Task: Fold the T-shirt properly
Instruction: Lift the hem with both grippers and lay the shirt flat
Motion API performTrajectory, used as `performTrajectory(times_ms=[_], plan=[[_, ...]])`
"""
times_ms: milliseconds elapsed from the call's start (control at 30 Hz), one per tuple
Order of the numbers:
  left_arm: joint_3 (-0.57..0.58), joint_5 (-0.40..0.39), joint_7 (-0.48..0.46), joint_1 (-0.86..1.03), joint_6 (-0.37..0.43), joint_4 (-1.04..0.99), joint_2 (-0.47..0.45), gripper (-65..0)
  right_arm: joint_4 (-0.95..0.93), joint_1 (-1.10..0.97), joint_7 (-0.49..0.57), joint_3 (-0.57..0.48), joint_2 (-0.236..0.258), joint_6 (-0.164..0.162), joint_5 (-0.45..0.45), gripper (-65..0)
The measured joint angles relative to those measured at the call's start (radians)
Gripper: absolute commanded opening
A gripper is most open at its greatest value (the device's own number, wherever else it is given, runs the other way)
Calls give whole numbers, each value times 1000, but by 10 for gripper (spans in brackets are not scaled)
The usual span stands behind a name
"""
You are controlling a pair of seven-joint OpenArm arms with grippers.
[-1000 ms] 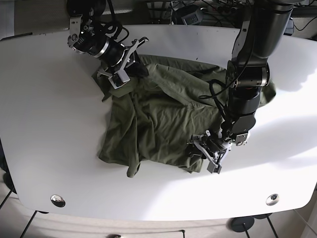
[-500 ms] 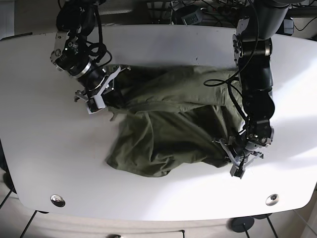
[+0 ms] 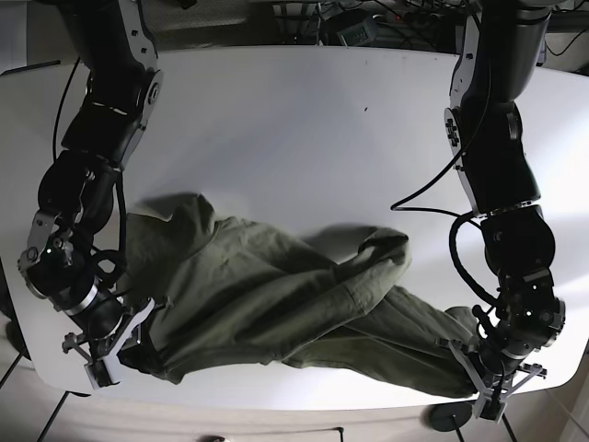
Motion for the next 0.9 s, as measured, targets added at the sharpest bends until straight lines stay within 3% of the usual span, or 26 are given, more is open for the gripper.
performTrajectory(times_ms=[200,367,567,667,767,900], plan=[[-51,-8,-5,-172,-2,-53,-28,-650,-212,279,0,2,46,-1,-3,-631],[-133,-1,-4,-196,0,-90,-84,-650,-206,349,18,6,63,3,26,-631],[-215,-8,26,89,-9,77,-100,-650,-68,46,-1,9,58,4,15,-631],[-256,-14,16,260,-6,201,-95,-650,31,-117,11,58,3,10,28,-631],[-344,-10,45,497,-13,321,-27,-650,107,-341,6,152,-37,14,11,-629],[-365,1,44,697,-79,443,24,-650,146,-534,16,217,-107,53,8,-629]])
